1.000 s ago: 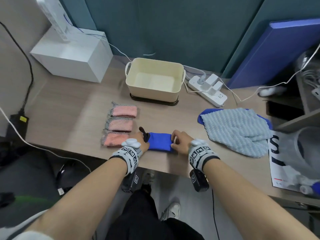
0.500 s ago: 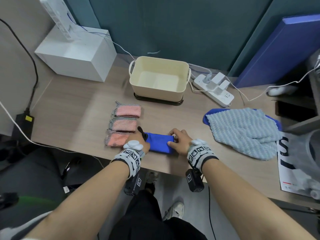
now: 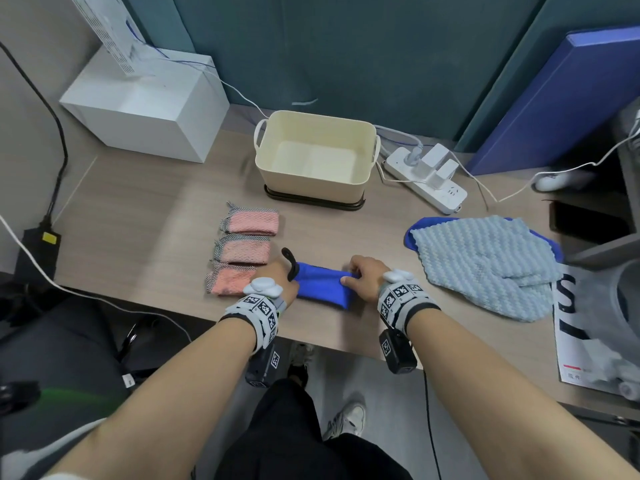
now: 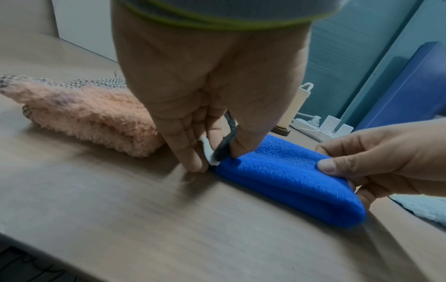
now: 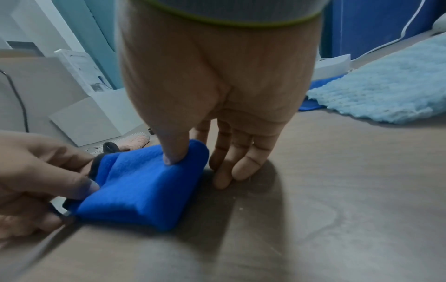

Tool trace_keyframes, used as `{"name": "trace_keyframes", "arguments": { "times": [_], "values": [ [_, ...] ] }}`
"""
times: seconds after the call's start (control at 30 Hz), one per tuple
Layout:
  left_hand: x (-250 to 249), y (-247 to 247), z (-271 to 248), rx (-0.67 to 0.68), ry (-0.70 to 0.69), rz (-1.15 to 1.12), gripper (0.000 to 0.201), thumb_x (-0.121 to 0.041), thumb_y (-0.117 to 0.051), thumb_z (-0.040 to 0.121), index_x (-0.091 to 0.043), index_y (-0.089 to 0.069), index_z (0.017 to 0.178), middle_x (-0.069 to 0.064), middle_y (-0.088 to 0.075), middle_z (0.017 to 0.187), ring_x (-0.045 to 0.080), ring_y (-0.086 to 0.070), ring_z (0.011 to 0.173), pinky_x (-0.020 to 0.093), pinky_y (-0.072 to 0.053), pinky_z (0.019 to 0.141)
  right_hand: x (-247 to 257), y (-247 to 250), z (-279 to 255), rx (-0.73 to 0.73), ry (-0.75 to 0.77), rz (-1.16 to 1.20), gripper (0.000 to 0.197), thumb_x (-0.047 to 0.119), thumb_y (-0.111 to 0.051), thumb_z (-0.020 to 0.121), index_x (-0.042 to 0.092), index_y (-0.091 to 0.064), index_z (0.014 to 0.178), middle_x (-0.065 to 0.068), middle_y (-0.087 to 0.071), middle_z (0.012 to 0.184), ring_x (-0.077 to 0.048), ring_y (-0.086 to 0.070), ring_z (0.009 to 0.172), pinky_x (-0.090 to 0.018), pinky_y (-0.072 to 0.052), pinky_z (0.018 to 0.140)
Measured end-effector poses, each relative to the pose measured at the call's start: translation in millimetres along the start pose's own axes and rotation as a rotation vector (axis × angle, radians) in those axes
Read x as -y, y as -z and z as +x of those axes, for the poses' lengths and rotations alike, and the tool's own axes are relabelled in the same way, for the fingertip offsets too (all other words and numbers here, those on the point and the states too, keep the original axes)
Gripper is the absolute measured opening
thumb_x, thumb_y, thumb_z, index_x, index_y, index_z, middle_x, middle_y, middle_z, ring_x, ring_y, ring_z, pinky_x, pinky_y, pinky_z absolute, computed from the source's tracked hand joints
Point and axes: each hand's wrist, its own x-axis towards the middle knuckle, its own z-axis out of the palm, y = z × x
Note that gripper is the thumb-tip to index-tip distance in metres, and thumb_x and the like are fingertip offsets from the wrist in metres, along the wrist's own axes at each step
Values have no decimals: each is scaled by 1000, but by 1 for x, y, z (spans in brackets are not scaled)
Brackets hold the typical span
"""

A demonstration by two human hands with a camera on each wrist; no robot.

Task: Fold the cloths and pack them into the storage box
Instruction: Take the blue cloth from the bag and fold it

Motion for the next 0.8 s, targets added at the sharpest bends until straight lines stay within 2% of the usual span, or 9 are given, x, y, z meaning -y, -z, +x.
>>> {"name": "trace_keyframes", "arguments": {
  "times": [0.1,0.2,0.27,0.33,0.4,0.47,0.6,0.7,0.8],
  "values": [
    [0,3,-4,-107,-66,-51,42,-40,-71,86,-11,-59,114,12,-61,112,34,-64,96,36,-52,80,-1,7,-3,-98,-55,22,31,41,-68,94,26,-42,103,3,-47,102,-23,-55,84,-33,-40,77],
    [3,5,-7,-237,-333,-172,21,-27,-71,84,-18,-54,93,0,-50,99,22,-54,78,31,-42,67,-1,16,-9,-142,-14,5,35,45,-70,88,30,-41,102,5,-43,102,-26,-59,77,-37,-48,74],
    [3,8,-11,-179,-543,-101,10,-21,-62,82,-22,-55,88,-3,-51,92,21,-52,77,35,-45,67,5,23,-16,-127,91,27,22,36,-68,88,28,-50,96,5,-52,96,-22,-58,76,-35,-46,72],
    [0,9,-13,-51,-633,38,23,-19,-55,77,-22,-63,99,0,-58,98,27,-58,89,39,-49,78,14,24,-24,-71,148,58,6,25,-66,89,21,-61,91,2,-64,86,-22,-59,76,-32,-46,72],
    [-2,8,-14,39,-616,215,44,-24,-53,78,-24,-63,121,3,-59,116,29,-58,106,38,-46,91,21,19,-28,25,144,26,7,24,-63,90,23,-68,95,3,-68,88,-22,-61,81,-30,-49,75],
    [-3,5,-14,80,-567,310,59,-30,-51,78,-29,-54,137,-1,-54,130,26,-54,118,39,-44,101,23,13,-26,119,119,-71,21,26,-63,92,25,-70,111,5,-67,98,-21,-63,89,-27,-49,80],
    [-3,3,-7,77,-538,326,70,-28,-51,75,-30,-48,145,-7,-50,139,25,-54,123,34,-45,103,29,11,-11,150,79,-187,34,27,-61,94,25,-69,127,0,-69,117,-25,-67,105,-26,-49,87],
    [-9,7,4,73,-532,327,76,-25,-55,76,-26,-42,151,-5,-43,149,26,-49,130,32,-43,107,34,17,3,96,70,-255,39,32,-58,94,30,-66,132,-2,-62,127,-28,-63,114,-34,-50,97],
    [-16,16,20,94,-497,332,83,-28,-55,78,-27,-29,157,-4,-29,161,28,-39,141,33,-36,115,41,26,20,74,65,-348,45,34,-53,95,35,-61,139,-2,-53,134,-29,-59,119,-40,-48,100]
  ]
}}
